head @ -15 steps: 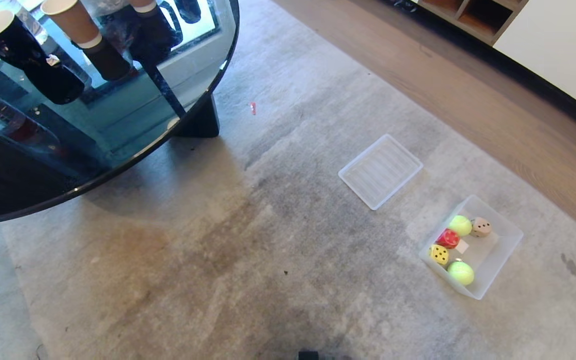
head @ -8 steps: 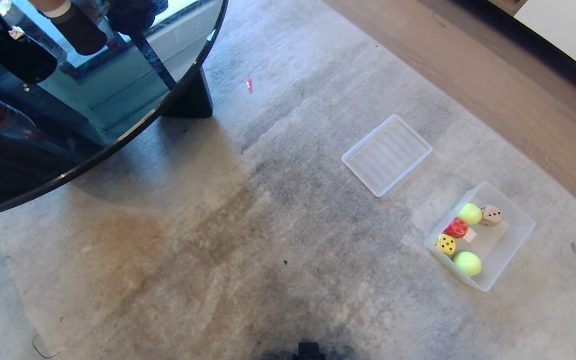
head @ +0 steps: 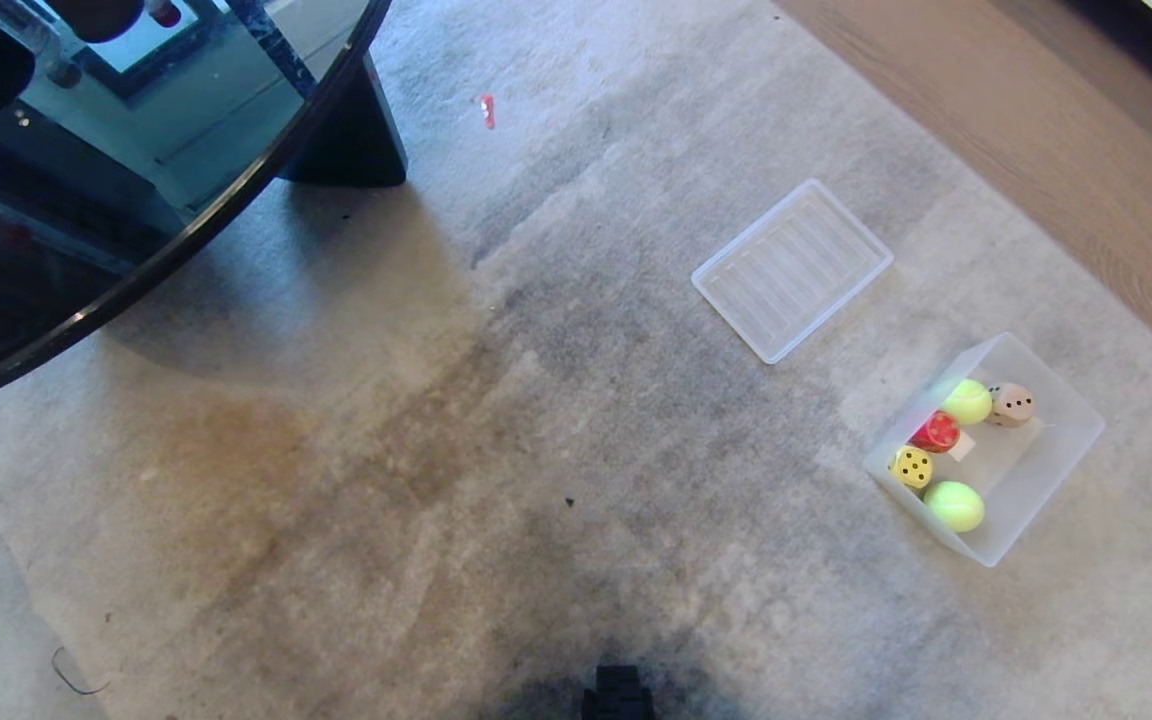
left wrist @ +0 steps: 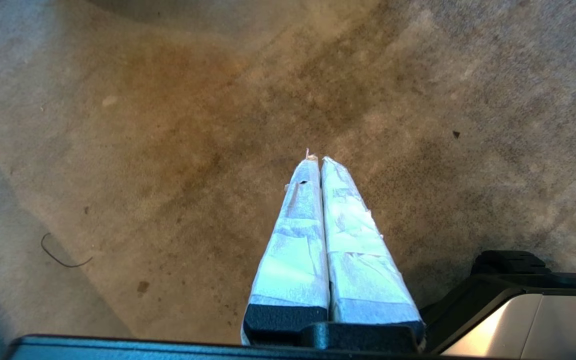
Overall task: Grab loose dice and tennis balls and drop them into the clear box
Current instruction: Put the toys in the box
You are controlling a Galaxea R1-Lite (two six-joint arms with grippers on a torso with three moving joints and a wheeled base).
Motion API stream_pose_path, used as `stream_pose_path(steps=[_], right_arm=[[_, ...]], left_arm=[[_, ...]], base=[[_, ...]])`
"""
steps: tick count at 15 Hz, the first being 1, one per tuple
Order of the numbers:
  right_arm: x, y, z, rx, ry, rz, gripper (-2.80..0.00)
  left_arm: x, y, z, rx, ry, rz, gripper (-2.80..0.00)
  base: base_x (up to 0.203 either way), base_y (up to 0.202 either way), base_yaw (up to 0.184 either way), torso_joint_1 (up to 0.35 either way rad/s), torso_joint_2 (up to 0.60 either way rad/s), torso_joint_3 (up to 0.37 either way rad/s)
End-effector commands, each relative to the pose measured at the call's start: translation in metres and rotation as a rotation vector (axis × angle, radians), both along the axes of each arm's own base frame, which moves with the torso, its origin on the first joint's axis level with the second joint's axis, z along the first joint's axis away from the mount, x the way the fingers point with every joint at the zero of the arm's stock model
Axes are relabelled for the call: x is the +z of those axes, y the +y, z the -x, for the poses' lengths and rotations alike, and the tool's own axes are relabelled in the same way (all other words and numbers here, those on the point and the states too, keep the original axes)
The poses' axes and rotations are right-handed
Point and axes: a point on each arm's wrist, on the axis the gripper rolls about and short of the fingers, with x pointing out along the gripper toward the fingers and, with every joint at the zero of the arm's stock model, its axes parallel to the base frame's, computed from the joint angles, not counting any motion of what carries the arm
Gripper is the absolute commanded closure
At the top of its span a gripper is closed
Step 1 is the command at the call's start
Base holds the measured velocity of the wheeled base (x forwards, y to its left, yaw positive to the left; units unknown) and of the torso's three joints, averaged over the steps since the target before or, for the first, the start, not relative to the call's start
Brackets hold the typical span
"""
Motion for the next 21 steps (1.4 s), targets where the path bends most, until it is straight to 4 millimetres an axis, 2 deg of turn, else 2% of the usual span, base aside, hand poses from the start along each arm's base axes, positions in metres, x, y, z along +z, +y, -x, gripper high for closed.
stream_pose_path(steps=[1,9,10,12,14,16,18,21], right_arm=[[0.0,0.0,0.0,0.0,0.001,0.0,0.0],[0.0,0.0,-0.001,-0.016,0.026,0.006,0.0],[0.006,0.0,-0.004,-0.018,0.052,0.004,0.0],[0.03,0.0,-0.017,-0.033,0.149,-0.047,0.0],[0.054,0.0,-0.048,-0.065,0.291,-0.124,0.0],[0.069,-0.003,-0.096,-0.12,0.373,-0.173,0.0],[0.071,-0.009,-0.152,-0.182,0.393,-0.206,0.0],[0.055,-0.032,-0.226,-0.292,0.344,-0.246,0.0]], left_arm=[[0.0,0.0,0.0,0.0,0.0,0.0,0.0],[0.0,0.0,0.0,0.003,0.003,0.023,0.0],[0.0,0.0,0.0,0.003,0.003,0.023,0.0],[0.0,0.0,0.0,0.003,0.003,0.023,0.0],[0.0,0.0,0.0,0.003,0.003,0.023,0.0],[0.0,0.0,0.0,0.003,0.003,0.023,0.0],[0.0,0.0,0.0,0.003,0.003,0.023,0.0],[0.0,0.0,0.0,0.003,0.003,0.023,0.0]], base=[[0.0,0.0,0.0,0.002,0.0,-0.193],[0.0,0.0,0.0,0.002,0.0,-0.08],[0.0,0.0,0.0,0.0,0.0,0.0],[0.0,0.0,0.0,0.0,0.0,0.0],[0.0,0.0,0.0,0.0,0.0,0.0],[0.0,0.0,0.0,0.0,0.0,0.0],[0.0,0.0,0.0,0.0,0.0,0.0],[0.0,0.0,0.0,0.0,0.0,0.0]])
